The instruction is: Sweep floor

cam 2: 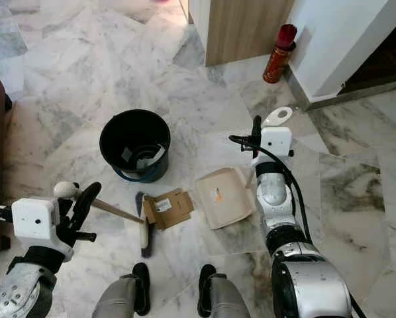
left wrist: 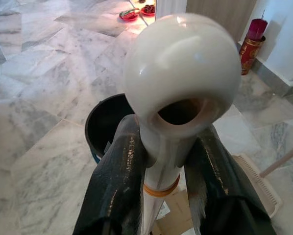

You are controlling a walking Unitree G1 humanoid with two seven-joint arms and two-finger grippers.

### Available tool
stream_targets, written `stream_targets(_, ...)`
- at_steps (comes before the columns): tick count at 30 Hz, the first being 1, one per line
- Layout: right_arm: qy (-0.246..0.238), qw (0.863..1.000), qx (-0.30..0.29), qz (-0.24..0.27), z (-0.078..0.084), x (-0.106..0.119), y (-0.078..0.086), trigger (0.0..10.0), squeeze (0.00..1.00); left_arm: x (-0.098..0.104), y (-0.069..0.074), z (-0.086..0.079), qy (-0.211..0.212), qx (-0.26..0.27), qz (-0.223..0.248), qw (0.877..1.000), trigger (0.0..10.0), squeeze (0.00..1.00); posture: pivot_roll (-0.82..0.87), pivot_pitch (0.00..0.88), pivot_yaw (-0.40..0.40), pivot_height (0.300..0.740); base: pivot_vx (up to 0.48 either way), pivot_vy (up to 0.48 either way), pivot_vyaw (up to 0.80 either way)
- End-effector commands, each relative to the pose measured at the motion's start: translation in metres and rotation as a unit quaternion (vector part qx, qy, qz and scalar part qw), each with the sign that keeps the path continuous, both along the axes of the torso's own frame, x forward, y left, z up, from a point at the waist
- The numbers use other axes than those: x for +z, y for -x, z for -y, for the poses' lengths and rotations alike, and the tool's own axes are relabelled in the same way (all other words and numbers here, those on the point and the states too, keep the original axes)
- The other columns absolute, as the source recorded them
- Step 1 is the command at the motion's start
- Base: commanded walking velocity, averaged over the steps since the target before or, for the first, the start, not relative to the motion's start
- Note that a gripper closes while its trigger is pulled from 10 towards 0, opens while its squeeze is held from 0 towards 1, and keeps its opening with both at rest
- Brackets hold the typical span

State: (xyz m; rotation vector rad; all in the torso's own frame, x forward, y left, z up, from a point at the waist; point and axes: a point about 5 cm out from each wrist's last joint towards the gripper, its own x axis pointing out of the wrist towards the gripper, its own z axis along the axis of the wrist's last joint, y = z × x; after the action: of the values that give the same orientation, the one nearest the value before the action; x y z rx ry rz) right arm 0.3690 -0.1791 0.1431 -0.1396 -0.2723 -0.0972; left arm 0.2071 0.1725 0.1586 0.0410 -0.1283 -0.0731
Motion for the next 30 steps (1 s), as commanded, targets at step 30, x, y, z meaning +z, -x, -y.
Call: stream_targets(30,-0.101,0.985,0.025,-0.139,-0.023,-0.067,0.025,10.0,0.00,0.001,-0.038,0.009,0.069,-0.058,0.006,0.996,10.0,0.00,0.19,0.381,-0.071,0.740,0.000,0.000,0.00)
